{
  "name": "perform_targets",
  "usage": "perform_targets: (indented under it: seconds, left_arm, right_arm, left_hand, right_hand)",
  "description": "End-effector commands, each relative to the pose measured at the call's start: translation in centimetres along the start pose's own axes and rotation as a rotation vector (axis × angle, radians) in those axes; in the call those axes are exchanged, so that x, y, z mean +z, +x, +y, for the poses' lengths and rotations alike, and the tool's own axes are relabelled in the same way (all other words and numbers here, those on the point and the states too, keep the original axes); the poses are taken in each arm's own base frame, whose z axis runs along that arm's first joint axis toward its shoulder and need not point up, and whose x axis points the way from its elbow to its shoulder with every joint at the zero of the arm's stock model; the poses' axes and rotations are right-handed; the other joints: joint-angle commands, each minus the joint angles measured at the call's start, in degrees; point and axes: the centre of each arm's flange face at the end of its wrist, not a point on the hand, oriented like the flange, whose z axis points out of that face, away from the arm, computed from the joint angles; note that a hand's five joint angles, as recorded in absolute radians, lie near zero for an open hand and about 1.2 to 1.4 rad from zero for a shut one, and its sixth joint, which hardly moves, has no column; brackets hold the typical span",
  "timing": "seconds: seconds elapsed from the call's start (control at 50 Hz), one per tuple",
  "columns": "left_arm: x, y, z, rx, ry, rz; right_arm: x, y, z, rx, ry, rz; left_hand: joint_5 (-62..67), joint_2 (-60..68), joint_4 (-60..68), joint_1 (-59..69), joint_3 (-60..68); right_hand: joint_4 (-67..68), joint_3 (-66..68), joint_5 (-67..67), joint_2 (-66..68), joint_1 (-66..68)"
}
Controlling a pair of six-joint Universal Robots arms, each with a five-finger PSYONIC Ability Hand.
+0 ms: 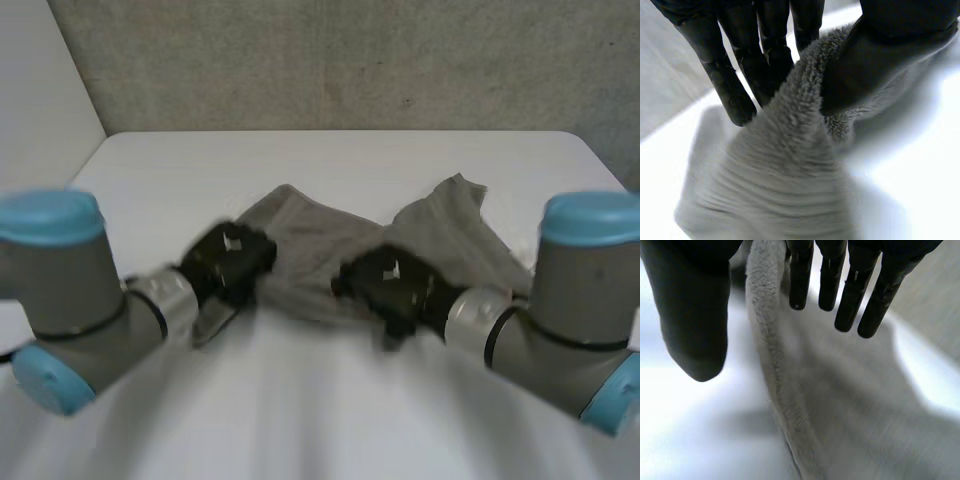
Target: Fold the towel.
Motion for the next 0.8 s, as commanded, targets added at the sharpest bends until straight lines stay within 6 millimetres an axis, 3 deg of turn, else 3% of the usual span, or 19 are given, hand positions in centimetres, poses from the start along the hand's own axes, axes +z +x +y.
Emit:
perform_targets:
  seconds: [0.02, 0.06, 0.08, 0.1, 0.12, 0.16, 0.26, 0.4, 0.62, 0.8]
  left_arm:
    - [0.1, 0.9, 2.2, 0.046, -0.068, 0.025]
    - [-0.2, 0.5, 1.5, 0.052, -0.050, 0.008]
    - [-0.2, 0.5, 1.5, 0.052, -0.050, 0.008]
    - [-0.4, 0.2, 1.0, 0.056, -0.038, -0.001]
    - [-0.4, 0.2, 1.0, 0.056, -0.038, -0.001]
    - [-0.8, -0.3, 0.1, 0.067, -0.012, -0.022]
    - [-1.4, -1.1, -0.7, 0.069, 0.004, -0.048]
    - [-2.7, -1.4, -1.5, 0.027, 0.020, -0.072]
    - [-5.0, -0.8, 2.2, -0.109, -0.100, -0.081]
    - [-6.8, -0.6, 2.8, -0.129, -0.119, -0.109]
  right_arm:
    - [0.6, 0.1, 2.5, -0.026, -0.111, 0.066]
    - [0.3, 0.8, 2.0, 0.010, -0.086, 0.109]
    - [0.3, 0.8, 2.0, 0.010, -0.086, 0.109]
    - [-0.1, 1.2, 1.5, 0.028, -0.070, 0.126]
    - [-0.2, 1.2, 1.5, 0.029, -0.070, 0.127]
    - [-0.9, 1.6, 0.9, 0.069, -0.049, 0.150]
    - [-1.4, 1.8, 1.1, 0.131, -0.041, 0.169]
    - [-2.0, 3.0, 1.0, 0.160, 0.001, 0.245]
    - [-3.5, 8.8, 3.0, 0.210, -0.032, 0.413]
    - [-4.7, 14.0, 4.9, 0.168, -0.043, 0.458]
  left_hand:
    - [3.98, 3.98, 2.56, 7.12, 3.22]
    - [-8.35, -8.35, -9.77, -5.21, -9.11]
    - [-8.44, -8.44, -9.86, -5.30, -9.20]
    - [-19.77, -19.77, -21.19, -16.63, -20.53]
    - [-19.88, -19.88, -21.30, -16.74, -20.64]
    - [-44.34, -44.34, -45.76, -41.20, -45.10]
    - [-53.98, -53.98, -55.40, -50.84, -54.74]
    - [-59.91, -59.92, -61.34, -56.78, -60.68]
    - [-62.10, -62.10, -63.52, -58.96, -62.86]
    - [-63.11, -63.11, -64.53, -59.97, -63.87]
  right_hand:
    - [-10.01, -9.94, -7.99, -9.56, -9.66]
    - [-15.21, -15.14, -13.19, -14.76, -14.86]
    - [-15.22, -15.16, -13.20, -14.77, -14.88]
    - [-16.05, -15.99, -14.04, -15.60, -15.71]
    - [-16.06, -16.00, -14.04, -15.61, -15.72]
    - [-16.99, -16.92, -14.97, -16.54, -16.64]
    - [-16.99, -16.92, -14.97, -16.54, -16.64]
    - [-16.99, -16.92, -14.97, -16.54, -16.64]
    - [-16.99, -16.92, -14.97, -16.54, -16.64]
    - [-16.57, -16.51, -14.55, -16.12, -16.23]
